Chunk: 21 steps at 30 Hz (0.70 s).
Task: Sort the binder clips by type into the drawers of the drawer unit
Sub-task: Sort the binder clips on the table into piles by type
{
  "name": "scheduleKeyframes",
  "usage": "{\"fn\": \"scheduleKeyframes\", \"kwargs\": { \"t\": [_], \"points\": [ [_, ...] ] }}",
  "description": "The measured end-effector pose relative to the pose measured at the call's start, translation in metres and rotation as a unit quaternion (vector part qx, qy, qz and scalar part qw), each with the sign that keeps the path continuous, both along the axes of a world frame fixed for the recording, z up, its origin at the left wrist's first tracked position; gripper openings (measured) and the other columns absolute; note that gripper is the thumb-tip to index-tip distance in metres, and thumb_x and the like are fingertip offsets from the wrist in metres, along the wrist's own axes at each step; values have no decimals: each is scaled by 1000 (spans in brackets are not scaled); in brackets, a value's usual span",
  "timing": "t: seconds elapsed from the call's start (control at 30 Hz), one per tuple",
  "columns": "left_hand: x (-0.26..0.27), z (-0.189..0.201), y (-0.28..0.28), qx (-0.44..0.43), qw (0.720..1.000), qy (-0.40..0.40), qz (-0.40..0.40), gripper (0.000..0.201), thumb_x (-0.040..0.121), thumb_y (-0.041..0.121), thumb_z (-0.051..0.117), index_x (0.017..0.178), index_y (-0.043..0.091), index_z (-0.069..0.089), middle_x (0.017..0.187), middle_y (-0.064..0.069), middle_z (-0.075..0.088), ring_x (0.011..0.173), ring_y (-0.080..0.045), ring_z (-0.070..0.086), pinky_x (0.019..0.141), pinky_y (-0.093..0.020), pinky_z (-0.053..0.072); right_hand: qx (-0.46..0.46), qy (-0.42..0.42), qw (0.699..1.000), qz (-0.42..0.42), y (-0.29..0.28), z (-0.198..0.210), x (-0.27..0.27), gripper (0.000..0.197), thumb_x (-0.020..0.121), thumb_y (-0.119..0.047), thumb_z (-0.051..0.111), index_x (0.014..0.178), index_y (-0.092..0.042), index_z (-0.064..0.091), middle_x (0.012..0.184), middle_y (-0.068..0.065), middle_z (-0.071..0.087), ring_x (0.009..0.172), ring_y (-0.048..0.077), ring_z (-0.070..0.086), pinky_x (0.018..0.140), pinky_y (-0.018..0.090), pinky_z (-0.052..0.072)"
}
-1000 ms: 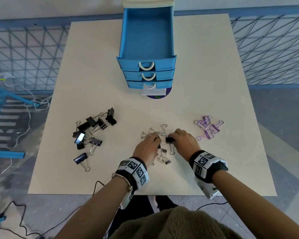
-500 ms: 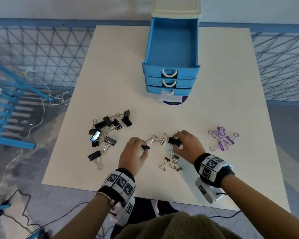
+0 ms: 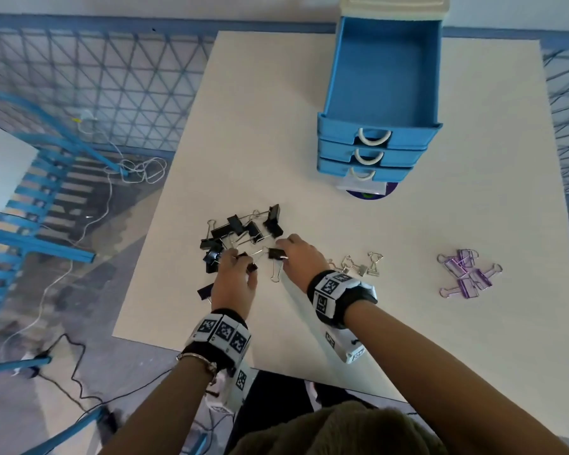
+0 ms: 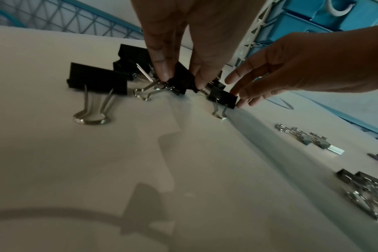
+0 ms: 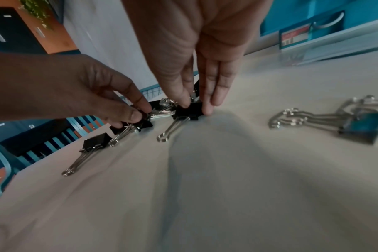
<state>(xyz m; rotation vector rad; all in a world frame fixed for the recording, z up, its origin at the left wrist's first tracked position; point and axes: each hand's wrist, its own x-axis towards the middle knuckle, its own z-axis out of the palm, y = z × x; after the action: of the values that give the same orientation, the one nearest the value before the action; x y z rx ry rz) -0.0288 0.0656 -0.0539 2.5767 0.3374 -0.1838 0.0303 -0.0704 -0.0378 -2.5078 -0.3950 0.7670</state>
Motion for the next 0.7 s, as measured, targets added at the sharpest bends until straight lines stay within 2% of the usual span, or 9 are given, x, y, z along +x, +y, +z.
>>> {"fn": "scheduleKeyframes", "kwargs": {
  "t": [0.1, 0.2, 0.27, 0.37, 0.43, 0.5, 0.57, 0.63, 0.7],
  "points": [
    [1, 2, -2, 34, 999, 3, -21, 33, 85, 8, 57, 118, 5, 55, 140, -21, 36, 120, -34, 48, 84, -42, 52, 34, 9, 999, -7, -12, -3, -7, 48, 89, -4, 44, 135, -13, 38, 141, 13, 39, 118, 37, 51, 97, 45, 46],
    [-6, 7, -13, 27, 990, -58, -127, 37, 80, 6, 63, 117, 7, 56, 134, -23, 44, 119, -37, 50, 81, -44, 54, 68, -16, 997, -28, -48, -4, -16, 51, 89, -15, 52, 138, -16, 37, 150, 11, 31, 130, 31, 41, 106, 42, 39],
    [-14, 10, -24, 4, 977, -62, -204, 39, 81, 17, 59, 119, 11, 52, 132, -21, 48, 114, -34, 55, 78, -41, 57, 81, -45, 995, -48, -81, -7, -25, 56, 85, -22, 62, 136, -15, 40, 148, 14, 34, 133, 30, 38, 109, 43, 37],
    [-25, 5, -39, 11, 954, -9, -299, 55, 81, 40, 41, 132, 18, 37, 141, -20, 40, 124, -34, 47, 91, -42, 50, 23, -65, 997, -31, -130, -11, -39, 74, 78, -43, 67, 139, -17, 34, 151, 15, 28, 138, 31, 31, 113, 45, 30],
    [-29, -5, -49, 45, 933, 12, -356, 67, 79, 45, 42, 139, 18, 26, 147, -21, 31, 131, -36, 39, 101, -47, 41, -54, -54, 997, 22, -153, -13, -48, 93, 72, -67, 53, 145, -22, 17, 157, 13, 10, 144, 28, 16, 117, 42, 18],
    [-31, -12, -60, 79, 915, 26, -395, 76, 80, 49, 46, 143, 21, 14, 152, -21, 18, 137, -37, 27, 108, -50, 29, -114, -59, 990, 63, -165, -17, -55, 110, 58, -87, 30, 146, -26, 0, 157, 12, -5, 146, 27, 3, 118, 41, 8],
    [-31, -19, -70, 108, 906, 30, -409, 83, 80, 50, 51, 144, 22, 7, 154, -20, 5, 141, -37, 15, 111, -50, 15, -134, -68, 986, 72, -168, -22, -61, 116, 52, -90, 15, 144, -25, -11, 155, 10, -15, 146, 27, -4, 118, 43, 3],
    [-29, -23, -79, 122, 906, 32, -405, 87, 81, 53, 51, 144, 22, -1, 154, -17, -8, 143, -34, 2, 111, -44, 1, -132, -71, 986, 74, -168, -28, -65, 116, 49, -90, 8, 139, -22, -20, 149, 6, -25, 145, 28, -6, 118, 45, 1],
    [-25, -26, -87, 119, 908, 39, -401, 90, 83, 54, 48, 143, 24, -12, 151, -12, -21, 142, -28, -11, 111, -39, -6, -139, -64, 985, 79, -167, -32, -66, 116, 44, -91, 0, 135, -22, -25, 143, 5, -30, 145, 27, -7, 118, 46, 1]
  ]
}}
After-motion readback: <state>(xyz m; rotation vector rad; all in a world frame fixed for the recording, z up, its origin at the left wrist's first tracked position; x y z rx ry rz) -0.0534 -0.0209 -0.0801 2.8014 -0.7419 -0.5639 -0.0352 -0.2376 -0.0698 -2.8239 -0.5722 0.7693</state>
